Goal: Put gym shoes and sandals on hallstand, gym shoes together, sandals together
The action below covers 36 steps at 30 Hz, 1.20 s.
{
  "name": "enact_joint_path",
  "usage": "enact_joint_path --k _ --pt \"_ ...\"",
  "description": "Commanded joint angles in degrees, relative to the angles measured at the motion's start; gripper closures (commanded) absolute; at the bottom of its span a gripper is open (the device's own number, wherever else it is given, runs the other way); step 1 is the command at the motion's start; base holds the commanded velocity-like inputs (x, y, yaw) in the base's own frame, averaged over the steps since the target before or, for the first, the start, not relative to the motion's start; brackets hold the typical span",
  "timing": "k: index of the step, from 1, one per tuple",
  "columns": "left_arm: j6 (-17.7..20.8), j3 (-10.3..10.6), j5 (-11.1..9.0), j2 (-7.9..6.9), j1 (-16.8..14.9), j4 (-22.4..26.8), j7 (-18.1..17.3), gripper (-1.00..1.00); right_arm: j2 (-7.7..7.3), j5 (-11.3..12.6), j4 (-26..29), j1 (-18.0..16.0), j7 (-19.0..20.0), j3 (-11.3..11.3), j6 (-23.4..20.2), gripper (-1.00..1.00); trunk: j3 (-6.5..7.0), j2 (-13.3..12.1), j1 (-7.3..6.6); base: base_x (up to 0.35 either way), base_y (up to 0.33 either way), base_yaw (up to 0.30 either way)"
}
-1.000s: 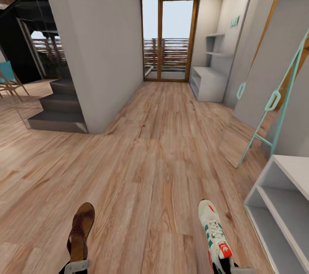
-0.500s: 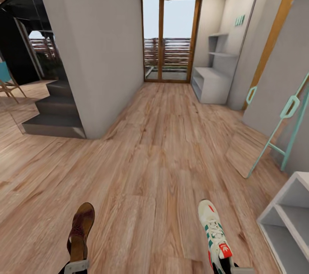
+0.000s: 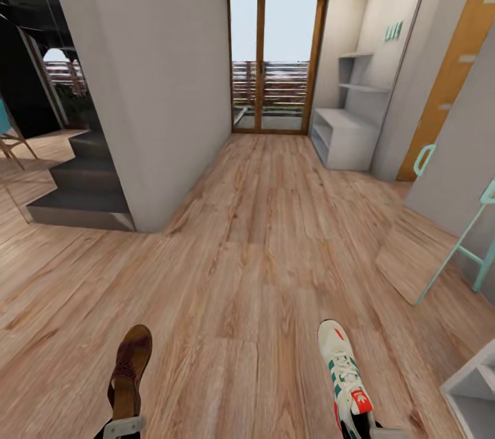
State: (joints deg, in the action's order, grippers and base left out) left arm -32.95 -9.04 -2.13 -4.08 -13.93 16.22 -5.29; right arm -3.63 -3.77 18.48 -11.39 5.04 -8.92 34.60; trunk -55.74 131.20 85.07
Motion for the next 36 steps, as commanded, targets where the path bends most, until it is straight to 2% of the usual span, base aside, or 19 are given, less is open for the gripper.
enact_joint_path --k 1,12,15,20,36 --pt "-0.1 -0.36 -0.06 0.02 -0.04 -0.04 -0.5 1.0 0.03 -0.36 -0.02 -0.04 0.43 -0.51 0.21 1.0 -0.05 0.02 0.02 0.336 0.09 0.0" --pt "-0.29 -0.38 -0.14 0.03 -0.04 -0.78 -0.43 1.0 -0.3 -0.2 0.06 -0.04 0.41 -0.65 0.9 1.0 -0.05 0.02 0.02 0.336 0.089 0.0" --pt "-2.22 -0.39 -0.17 0.03 -0.04 -1.37 -0.43 1.0 -0.28 -0.24 0.0 -0.04 0.44 -0.64 1.21 1.0 -0.05 0.02 0.02 0.335 0.087 0.0" --pt "-3.21 -0.41 -0.16 0.03 -0.04 -2.34 -0.43 1.0 -0.15 -0.34 -0.02 -0.04 0.57 -0.58 1.25 1.0 -0.05 0.02 0.02 0.336 0.086 0.0" --pt "-3.35 -0.45 -0.16 0.03 -0.04 -2.5 -0.43 1.0 -0.21 -0.36 -0.03 -0.04 0.49 -0.59 1.26 1.0 -0.05 0.02 0.02 0.336 0.012 0.0"
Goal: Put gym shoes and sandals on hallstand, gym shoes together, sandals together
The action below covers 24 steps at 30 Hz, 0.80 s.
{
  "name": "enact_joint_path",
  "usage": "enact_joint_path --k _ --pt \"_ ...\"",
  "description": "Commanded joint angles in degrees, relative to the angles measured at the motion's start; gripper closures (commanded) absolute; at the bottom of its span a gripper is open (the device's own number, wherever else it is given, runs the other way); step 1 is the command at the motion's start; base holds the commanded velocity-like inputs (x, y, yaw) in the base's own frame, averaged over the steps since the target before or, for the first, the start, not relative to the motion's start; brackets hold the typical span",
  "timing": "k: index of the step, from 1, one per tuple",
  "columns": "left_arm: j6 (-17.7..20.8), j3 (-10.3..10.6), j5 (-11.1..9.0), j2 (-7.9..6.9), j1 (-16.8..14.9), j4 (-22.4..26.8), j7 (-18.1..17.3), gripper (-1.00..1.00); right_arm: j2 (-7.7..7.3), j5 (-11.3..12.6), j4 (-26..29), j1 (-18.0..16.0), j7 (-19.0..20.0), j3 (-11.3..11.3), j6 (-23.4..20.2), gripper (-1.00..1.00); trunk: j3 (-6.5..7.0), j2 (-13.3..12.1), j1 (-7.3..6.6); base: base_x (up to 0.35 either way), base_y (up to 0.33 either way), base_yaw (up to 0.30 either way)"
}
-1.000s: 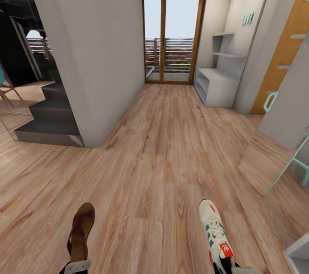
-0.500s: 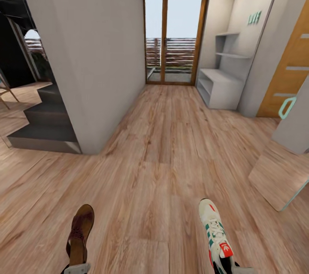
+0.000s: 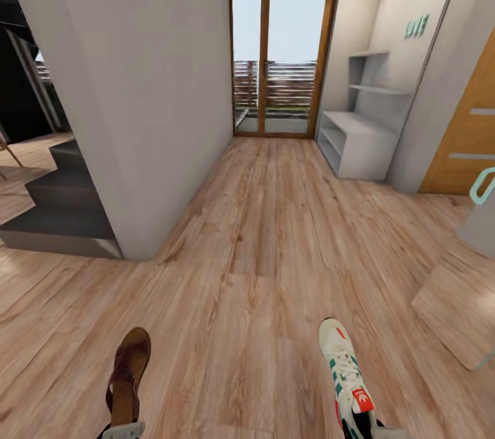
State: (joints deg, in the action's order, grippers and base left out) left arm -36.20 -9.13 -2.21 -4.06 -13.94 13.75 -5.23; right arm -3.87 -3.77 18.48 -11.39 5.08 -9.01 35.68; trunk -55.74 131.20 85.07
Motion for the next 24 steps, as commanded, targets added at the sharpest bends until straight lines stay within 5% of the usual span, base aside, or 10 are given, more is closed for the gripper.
enact_joint_path --k 1,24 --pt "-0.1 -0.36 -0.07 0.02 -0.04 -0.04 -0.48 1.0 0.02 -0.36 -0.03 -0.04 0.48 -0.49 0.18 1.0 -0.05 0.02 0.02 0.336 0.0 0.0" --pt "-0.1 -0.36 -0.07 -0.06 -0.04 -0.04 -0.48 1.0 0.09 -0.36 -0.03 -0.04 0.49 -0.48 0.18 1.0 -0.05 0.02 0.02 0.336 0.0 0.0"
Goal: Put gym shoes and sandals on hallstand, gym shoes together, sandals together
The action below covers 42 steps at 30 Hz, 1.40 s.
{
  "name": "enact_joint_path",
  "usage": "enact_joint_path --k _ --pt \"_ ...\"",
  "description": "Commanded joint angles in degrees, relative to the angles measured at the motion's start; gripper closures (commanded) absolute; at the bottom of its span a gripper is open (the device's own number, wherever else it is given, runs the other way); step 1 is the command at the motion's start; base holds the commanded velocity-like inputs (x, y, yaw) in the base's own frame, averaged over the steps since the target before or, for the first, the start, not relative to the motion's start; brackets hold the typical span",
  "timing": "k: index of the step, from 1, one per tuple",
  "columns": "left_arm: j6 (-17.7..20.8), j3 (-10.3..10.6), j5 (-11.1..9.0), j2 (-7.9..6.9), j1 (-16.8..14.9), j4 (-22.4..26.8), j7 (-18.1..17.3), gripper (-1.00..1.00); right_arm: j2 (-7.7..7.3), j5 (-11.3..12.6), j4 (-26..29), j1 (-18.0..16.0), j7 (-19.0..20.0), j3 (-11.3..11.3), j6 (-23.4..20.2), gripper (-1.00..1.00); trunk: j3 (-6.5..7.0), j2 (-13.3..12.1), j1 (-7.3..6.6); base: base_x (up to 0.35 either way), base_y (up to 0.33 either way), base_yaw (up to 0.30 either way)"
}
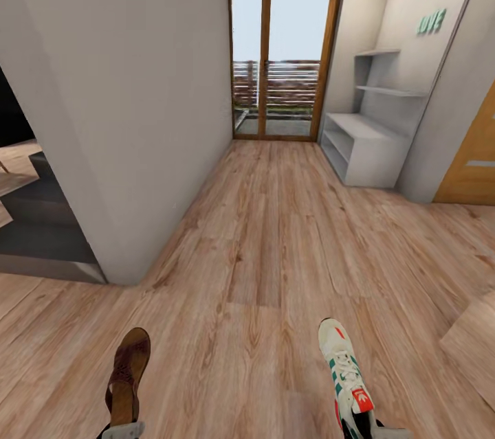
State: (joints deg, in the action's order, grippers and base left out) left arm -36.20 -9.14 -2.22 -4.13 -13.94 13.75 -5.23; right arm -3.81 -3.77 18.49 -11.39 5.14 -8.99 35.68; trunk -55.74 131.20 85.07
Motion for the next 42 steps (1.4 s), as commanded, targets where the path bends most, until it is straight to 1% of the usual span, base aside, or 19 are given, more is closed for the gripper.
enact_joint_path --k 1,42 --pt "-0.1 -0.35 -0.07 0.01 -0.04 -0.04 -0.48 1.0 0.03 -0.36 -0.03 -0.04 0.45 -0.51 0.18 1.0 -0.05 0.02 0.02 0.335 0.0 0.0" --pt "-0.1 -0.35 -0.07 0.0 -0.04 -0.04 -0.48 1.0 0.03 -0.36 -0.03 -0.04 0.49 -0.51 0.18 1.0 -0.05 0.02 0.02 0.336 0.0 0.0"
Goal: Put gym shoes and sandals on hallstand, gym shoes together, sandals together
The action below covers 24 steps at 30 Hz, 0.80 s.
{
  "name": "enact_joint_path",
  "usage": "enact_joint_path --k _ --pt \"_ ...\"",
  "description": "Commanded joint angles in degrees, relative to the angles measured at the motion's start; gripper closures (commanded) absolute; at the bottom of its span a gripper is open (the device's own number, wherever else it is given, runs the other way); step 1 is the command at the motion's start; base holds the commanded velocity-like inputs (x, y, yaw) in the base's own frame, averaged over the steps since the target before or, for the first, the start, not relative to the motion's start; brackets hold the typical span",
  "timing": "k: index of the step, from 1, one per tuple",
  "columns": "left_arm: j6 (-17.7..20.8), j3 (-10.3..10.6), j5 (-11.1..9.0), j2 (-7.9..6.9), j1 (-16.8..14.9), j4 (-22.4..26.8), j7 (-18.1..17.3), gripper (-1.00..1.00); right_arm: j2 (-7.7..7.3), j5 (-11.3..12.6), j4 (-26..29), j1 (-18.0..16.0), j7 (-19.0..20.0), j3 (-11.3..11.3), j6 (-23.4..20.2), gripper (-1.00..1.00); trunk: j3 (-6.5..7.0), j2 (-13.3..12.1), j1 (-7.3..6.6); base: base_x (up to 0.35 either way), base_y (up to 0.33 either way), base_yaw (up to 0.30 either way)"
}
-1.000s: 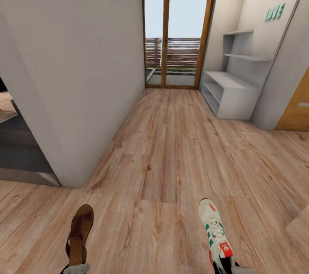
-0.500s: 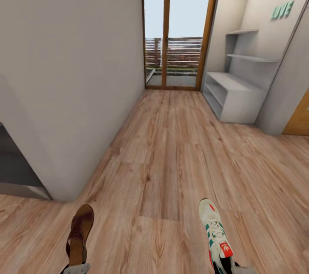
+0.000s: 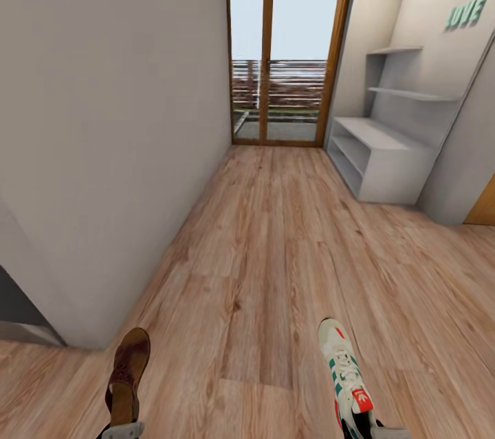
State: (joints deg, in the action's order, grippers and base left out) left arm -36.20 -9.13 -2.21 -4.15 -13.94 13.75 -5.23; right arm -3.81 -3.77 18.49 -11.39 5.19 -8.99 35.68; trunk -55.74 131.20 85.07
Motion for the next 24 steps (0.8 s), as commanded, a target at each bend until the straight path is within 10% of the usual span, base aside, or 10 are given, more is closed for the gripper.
enact_joint_path --k 1,24 --pt "-0.1 -0.36 -0.07 0.02 -0.04 -0.04 -0.48 1.0 0.03 -0.36 -0.03 -0.04 0.44 -0.5 0.18 1.0 -0.05 0.02 0.02 0.336 0.0 0.0" --pt "-0.1 -0.36 -0.07 0.02 -0.04 -0.04 -0.48 1.0 0.12 -0.36 -0.03 -0.04 0.44 -0.48 0.18 1.0 -0.05 0.02 0.02 0.336 0.0 0.0"
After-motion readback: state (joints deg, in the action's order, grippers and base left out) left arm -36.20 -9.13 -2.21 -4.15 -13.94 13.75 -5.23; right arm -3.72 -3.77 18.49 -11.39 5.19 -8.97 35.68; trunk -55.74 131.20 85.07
